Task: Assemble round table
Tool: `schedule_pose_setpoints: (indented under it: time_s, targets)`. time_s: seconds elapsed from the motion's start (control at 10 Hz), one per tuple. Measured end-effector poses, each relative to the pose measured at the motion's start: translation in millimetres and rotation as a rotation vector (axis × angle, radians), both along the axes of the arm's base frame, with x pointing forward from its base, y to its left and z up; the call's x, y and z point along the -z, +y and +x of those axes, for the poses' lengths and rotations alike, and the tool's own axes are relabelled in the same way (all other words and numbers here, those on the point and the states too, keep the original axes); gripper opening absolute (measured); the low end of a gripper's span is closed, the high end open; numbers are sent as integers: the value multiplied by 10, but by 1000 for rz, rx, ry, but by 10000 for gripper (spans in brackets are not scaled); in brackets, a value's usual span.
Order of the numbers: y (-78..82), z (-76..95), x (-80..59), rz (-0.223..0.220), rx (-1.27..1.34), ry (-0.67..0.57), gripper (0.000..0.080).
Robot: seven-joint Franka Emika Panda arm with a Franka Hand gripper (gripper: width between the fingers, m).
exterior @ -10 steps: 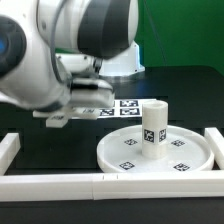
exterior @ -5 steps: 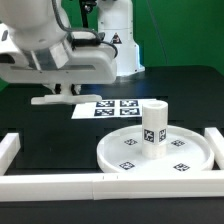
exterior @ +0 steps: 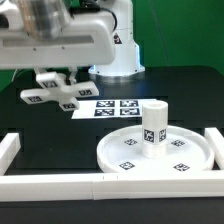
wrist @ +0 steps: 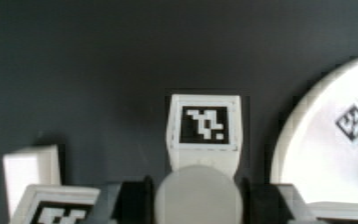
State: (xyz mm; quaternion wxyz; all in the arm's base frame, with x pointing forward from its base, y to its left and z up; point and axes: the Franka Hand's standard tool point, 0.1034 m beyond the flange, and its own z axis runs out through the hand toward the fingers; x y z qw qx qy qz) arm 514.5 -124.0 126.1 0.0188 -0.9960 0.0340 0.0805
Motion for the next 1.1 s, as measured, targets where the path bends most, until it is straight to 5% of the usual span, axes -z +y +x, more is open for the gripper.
schedule_pose_setpoints:
  time_s: [0.4,0.5,0.8,0.9,1.1]
  targets:
    - [-95,63,30,-83,23,-292,222]
    - [-10,71,78,-113,14,-366,222]
    - [-183,118,58,-292,-26,-643,222]
    - [-251,70,162,-338,-40,-695,222]
    - [-280,-20,293,-308,-62,-657,222]
